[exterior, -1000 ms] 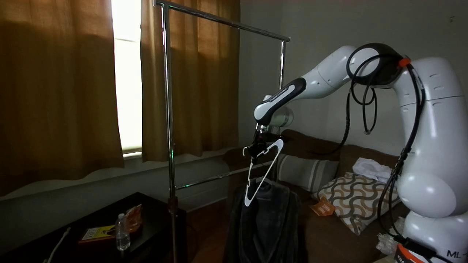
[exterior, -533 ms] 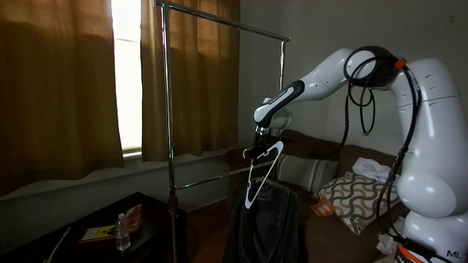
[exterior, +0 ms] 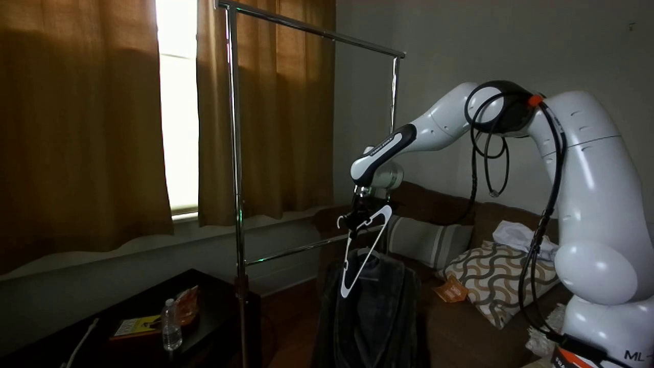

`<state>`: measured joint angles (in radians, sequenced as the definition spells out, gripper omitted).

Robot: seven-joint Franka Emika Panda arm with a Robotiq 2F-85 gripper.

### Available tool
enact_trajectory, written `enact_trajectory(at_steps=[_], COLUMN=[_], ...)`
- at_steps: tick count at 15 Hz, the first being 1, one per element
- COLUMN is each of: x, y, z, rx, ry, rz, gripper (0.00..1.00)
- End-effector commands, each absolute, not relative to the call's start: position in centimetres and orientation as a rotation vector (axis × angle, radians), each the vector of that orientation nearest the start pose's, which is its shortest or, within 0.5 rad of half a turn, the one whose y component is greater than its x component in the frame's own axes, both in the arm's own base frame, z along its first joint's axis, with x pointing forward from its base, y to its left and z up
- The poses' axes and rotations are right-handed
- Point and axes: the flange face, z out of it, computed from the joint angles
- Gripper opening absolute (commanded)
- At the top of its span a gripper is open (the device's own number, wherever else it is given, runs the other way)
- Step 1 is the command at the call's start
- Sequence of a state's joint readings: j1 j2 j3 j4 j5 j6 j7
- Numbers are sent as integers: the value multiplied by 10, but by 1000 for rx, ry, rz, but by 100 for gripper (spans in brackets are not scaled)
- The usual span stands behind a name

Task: Remove the white coat hanger from the top railing and hang it on the bottom railing

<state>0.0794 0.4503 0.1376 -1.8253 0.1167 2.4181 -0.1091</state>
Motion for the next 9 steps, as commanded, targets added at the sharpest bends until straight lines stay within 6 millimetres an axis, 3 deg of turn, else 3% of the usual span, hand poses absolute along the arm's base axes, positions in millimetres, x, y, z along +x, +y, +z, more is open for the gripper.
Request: enact_trajectory(at_steps=[1,9], x=[661,680], y=[138,140], z=[289,255], rx=[-2956,-2927], ry=[-402,-482], rz=[-221,-245], gripper=[2,2])
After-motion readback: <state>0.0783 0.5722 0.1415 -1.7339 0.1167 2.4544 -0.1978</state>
